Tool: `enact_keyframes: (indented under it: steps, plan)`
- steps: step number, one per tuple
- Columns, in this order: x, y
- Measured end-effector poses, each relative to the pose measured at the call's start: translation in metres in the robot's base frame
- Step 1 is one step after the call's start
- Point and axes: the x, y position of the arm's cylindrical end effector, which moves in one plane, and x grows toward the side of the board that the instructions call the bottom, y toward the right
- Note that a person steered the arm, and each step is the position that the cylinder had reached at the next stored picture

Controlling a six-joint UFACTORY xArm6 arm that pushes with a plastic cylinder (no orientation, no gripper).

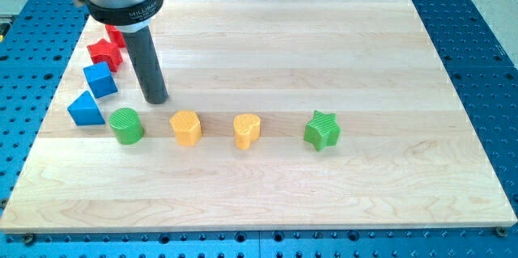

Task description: Move the arm parallel to the cube

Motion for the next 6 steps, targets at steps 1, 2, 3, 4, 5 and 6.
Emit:
enact_keyframes:
  steps: [1,2,3,4,5,6]
  plan:
    - [-0.001,0.000]
    - [-0.001,0.000]
    - [-0.002,0.000]
    - [0.002,0.000]
    - [0.012,0.000]
    - [0.017,0.001]
